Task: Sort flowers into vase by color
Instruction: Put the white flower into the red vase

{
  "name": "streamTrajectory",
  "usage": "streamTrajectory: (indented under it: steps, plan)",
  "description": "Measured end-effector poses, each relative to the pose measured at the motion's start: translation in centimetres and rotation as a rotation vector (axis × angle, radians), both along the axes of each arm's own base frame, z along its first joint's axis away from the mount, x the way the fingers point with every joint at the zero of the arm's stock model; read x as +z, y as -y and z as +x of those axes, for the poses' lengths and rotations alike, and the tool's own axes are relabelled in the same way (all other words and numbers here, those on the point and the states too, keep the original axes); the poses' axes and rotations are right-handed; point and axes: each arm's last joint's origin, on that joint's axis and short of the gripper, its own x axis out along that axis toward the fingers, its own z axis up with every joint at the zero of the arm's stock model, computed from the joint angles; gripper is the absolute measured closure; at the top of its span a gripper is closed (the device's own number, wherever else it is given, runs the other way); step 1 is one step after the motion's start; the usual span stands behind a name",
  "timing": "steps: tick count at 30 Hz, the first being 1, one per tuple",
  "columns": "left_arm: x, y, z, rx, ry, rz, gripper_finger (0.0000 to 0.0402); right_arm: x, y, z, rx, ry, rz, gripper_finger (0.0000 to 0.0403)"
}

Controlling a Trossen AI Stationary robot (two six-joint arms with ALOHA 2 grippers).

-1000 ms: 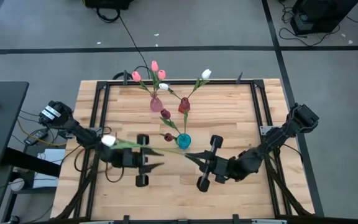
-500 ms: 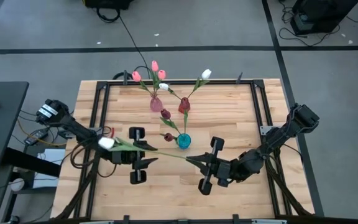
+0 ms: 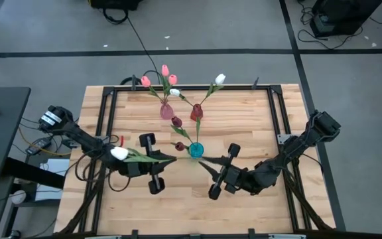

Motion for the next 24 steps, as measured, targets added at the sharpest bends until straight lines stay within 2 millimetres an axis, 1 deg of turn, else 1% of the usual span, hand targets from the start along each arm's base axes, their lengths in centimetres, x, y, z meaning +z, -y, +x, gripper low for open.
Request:
streamTrajectory:
  steps: [3, 6, 10, 12, 15, 19, 21, 24]
  plan:
    - [0.5, 0.0, 0.1, 0.034, -0.065, 0.009, 0.0396, -0.4, -0.1, -0.2, -0.078, -0.023, 0.048, 0.0287]
    - [1.4, -0.1, 0.2, 0.061, -0.145, 0.005, 0.0397, -0.8, -0.7, -0.7, -0.132, -0.048, 0.088, 0.0246]
    - [2.5, -0.1, 0.4, 0.075, -0.263, 0.024, 0.0398, -2.2, -1.6, -1.1, -0.093, -0.095, 0.145, 0.0203]
    - [3.4, 0.1, 0.7, 0.075, -0.301, 0.036, 0.0398, -3.0, -1.6, -1.1, -0.055, -0.118, 0.191, 0.0189]
    - [4.5, 0.2, 1.0, 0.081, -0.41, 0.05, 0.0398, -4.1, -1.0, -0.7, -0.038, -0.174, 0.239, 0.0177]
    - [6.0, 0.0, 1.0, 0.072, -0.591, 0.039, 0.0398, -5.2, -0.1, -0.1, -0.01, -0.247, 0.278, 0.0173]
    - [6.4, -0.4, 0.8, 0.066, -0.674, 0.019, 0.0398, -5.7, 0.5, 0.2, 0.027, -0.296, 0.304, 0.0173]
    - [6.7, -0.8, 0.6, 0.072, -0.752, -0.002, 0.0396, -6.6, 1.6, 0.7, 0.078, -0.384, 0.38, 0.0174]
